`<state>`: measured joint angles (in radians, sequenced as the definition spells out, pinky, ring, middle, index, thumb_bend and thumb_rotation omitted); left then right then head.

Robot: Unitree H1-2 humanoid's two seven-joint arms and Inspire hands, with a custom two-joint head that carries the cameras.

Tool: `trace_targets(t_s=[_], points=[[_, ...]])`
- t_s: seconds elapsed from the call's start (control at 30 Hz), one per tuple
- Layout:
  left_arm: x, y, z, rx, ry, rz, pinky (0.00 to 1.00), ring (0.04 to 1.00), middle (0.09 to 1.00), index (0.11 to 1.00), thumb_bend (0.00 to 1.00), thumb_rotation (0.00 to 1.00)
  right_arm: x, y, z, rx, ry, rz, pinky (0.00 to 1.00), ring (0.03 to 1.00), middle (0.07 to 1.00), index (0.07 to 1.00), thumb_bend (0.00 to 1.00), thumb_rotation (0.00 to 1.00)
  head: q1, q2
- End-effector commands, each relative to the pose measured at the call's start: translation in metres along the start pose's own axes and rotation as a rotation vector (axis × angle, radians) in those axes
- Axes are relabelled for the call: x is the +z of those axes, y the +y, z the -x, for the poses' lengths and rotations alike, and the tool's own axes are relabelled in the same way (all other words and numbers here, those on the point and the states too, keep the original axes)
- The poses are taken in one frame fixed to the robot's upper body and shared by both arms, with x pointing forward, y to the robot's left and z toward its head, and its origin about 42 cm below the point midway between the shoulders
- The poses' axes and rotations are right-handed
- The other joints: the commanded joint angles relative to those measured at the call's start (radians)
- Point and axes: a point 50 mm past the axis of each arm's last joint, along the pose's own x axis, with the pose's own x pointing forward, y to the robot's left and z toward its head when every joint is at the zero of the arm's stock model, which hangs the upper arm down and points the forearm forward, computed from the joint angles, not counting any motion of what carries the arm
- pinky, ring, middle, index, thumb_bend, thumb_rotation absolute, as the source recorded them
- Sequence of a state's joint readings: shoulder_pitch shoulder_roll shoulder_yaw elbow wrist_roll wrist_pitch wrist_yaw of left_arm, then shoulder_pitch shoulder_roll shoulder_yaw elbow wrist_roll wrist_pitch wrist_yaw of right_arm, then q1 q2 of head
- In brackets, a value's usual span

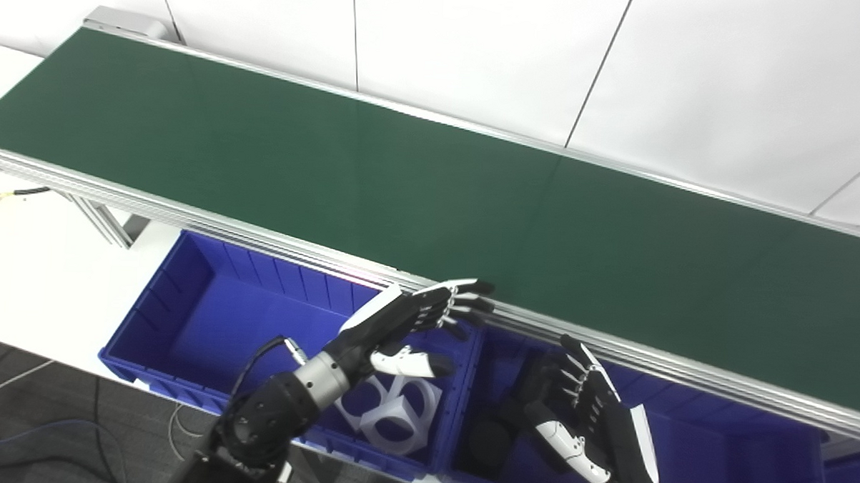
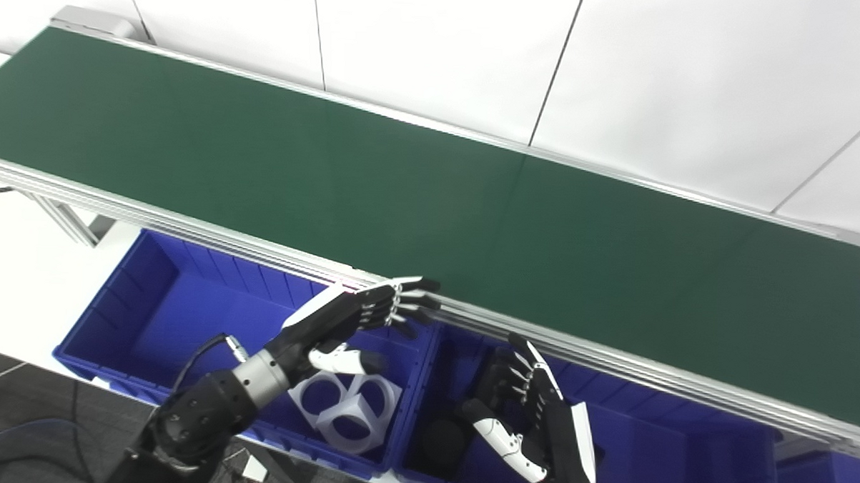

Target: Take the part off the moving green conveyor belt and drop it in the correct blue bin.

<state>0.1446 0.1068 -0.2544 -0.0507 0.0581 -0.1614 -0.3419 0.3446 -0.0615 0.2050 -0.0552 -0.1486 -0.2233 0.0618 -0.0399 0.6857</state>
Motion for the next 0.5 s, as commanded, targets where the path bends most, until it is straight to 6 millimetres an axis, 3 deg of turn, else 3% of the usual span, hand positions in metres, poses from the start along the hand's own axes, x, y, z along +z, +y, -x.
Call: trace_targets(t_s=[0.0, 0.13, 0.23, 0.47], points=[[0.003, -0.001, 0.0, 0.033, -0.053, 0.006, 0.73, 0.814, 0.855, 0.877, 1.0, 0.61, 0.009, 0.003, -0.002, -0.012, -0.09, -0.005, 0.69, 0.776, 0.826, 0.881, 0.67, 0.44, -0.02, -0.02], [-0.006, -0.007, 0.001, 0.063, -0.054, 0.027, 0.74, 0.823, 0.862, 0.875, 0.99, 0.61, 0.003, 0.007, -0.001, -0.01, -0.08, -0.007, 0.7, 0.78, 0.828, 0.879, 0.67, 0.43, -0.054, -0.064], [-0.014, -0.009, 0.003, 0.114, -0.067, 0.029, 0.71, 0.781, 0.835, 0.857, 0.87, 0.62, -0.002, 0.01, 0.0, -0.005, -0.067, -0.007, 0.7, 0.784, 0.83, 0.878, 0.68, 0.44, -0.09, -0.106], [-0.042, -0.004, 0.014, 0.229, -0.002, 0.037, 0.65, 0.72, 0.787, 0.824, 0.68, 0.62, -0.008, 0.016, 0.001, -0.004, -0.07, -0.017, 0.7, 0.779, 0.827, 0.866, 0.7, 0.39, -0.162, -0.142]])
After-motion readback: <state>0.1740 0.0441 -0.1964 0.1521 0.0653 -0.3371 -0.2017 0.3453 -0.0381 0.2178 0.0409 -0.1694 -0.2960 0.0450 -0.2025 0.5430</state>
